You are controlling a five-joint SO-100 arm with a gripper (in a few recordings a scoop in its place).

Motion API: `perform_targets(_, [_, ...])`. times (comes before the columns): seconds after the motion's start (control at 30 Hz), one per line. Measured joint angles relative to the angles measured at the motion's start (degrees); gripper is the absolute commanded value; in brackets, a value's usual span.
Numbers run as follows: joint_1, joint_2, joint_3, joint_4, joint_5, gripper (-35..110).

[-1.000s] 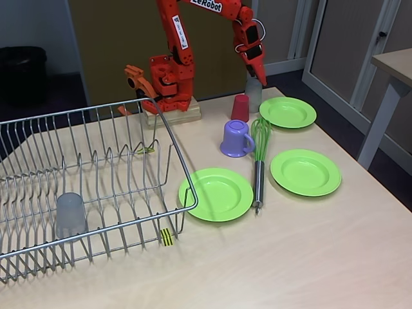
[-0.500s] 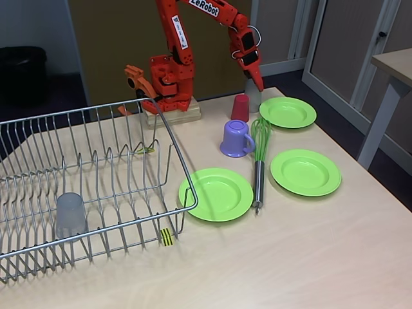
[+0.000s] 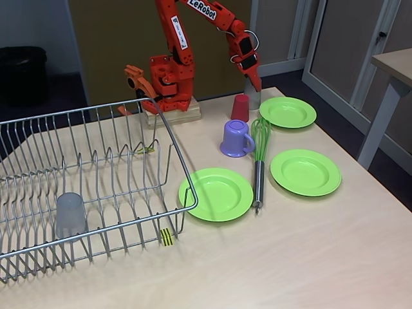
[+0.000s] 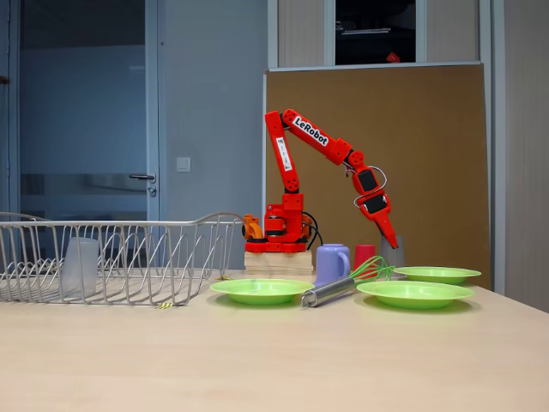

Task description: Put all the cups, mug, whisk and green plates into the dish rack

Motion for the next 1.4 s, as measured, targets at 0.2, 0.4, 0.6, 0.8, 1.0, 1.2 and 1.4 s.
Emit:
perform_targets(0.2, [0.88, 1.41, 0.0, 1.49, 2.11, 0])
perform_targets(0.4, [0.35, 4.83, -10.37, 17.31, 4.39, 0])
perform_targets(0.6, [2.9, 5.8, -27.6, 37.53, 1.76, 0])
perform_targets(0.8, [17.58, 8.35, -37.53, 46.23, -14.15, 0])
perform_targets(1.0, [42.19, 9.67, -42.45, 46.49, -45.35, 0])
perform_targets(1.2, [68.73, 6.94, -48.08, 46.49, -74.97, 0])
perform_targets(1.4, [90.35, 0.62, -55.37, 50.1, -93.6, 0])
